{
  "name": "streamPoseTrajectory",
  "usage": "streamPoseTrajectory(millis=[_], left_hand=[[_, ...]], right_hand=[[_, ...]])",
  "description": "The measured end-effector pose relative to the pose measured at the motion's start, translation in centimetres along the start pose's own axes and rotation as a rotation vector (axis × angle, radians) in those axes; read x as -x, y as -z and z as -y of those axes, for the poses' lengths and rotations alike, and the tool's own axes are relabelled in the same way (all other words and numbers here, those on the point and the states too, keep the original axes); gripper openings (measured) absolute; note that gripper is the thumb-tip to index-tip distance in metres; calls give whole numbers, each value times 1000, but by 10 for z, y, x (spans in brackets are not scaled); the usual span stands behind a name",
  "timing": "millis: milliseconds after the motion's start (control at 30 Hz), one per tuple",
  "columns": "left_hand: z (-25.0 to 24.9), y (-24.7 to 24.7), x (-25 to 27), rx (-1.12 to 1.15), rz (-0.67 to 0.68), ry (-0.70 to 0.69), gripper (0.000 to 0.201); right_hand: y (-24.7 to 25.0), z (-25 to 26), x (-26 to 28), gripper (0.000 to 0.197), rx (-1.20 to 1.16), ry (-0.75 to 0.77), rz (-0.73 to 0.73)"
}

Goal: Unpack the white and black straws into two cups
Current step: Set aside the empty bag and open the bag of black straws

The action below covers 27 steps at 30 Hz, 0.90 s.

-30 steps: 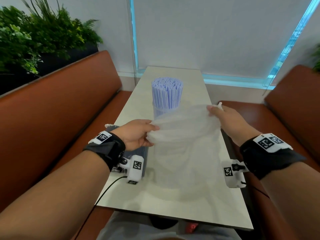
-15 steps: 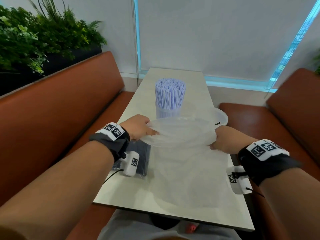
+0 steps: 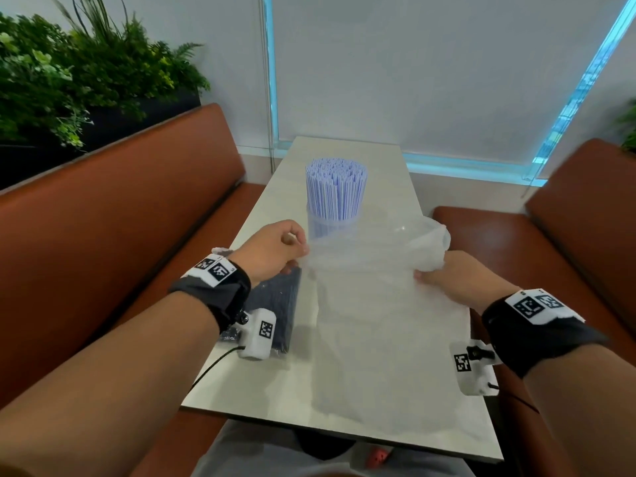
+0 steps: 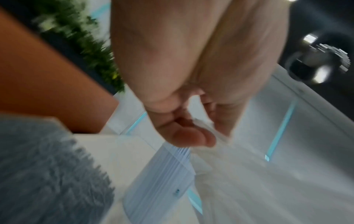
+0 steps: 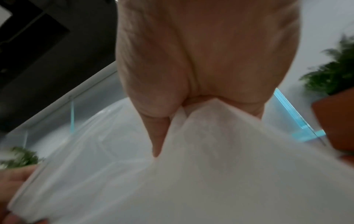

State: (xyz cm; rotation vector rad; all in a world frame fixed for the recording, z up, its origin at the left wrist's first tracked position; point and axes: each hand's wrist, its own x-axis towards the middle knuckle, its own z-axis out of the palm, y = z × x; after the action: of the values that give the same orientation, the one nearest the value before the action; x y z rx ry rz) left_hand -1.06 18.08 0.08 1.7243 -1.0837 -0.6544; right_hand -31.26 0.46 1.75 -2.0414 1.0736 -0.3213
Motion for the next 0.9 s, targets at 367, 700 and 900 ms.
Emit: streamPoseTrajectory(millis=[367,700,900], left_hand=[[-1,17,-7,125,-221,-11,24],[18,-58,24,610,152,245,79],[21,-50,25,349,89,120,24]], right_hand=[[1,7,12,17,-166,65,-1],[-14,27,17,32,-766,120,-61],[1,32,11,26,-891,122,-164]])
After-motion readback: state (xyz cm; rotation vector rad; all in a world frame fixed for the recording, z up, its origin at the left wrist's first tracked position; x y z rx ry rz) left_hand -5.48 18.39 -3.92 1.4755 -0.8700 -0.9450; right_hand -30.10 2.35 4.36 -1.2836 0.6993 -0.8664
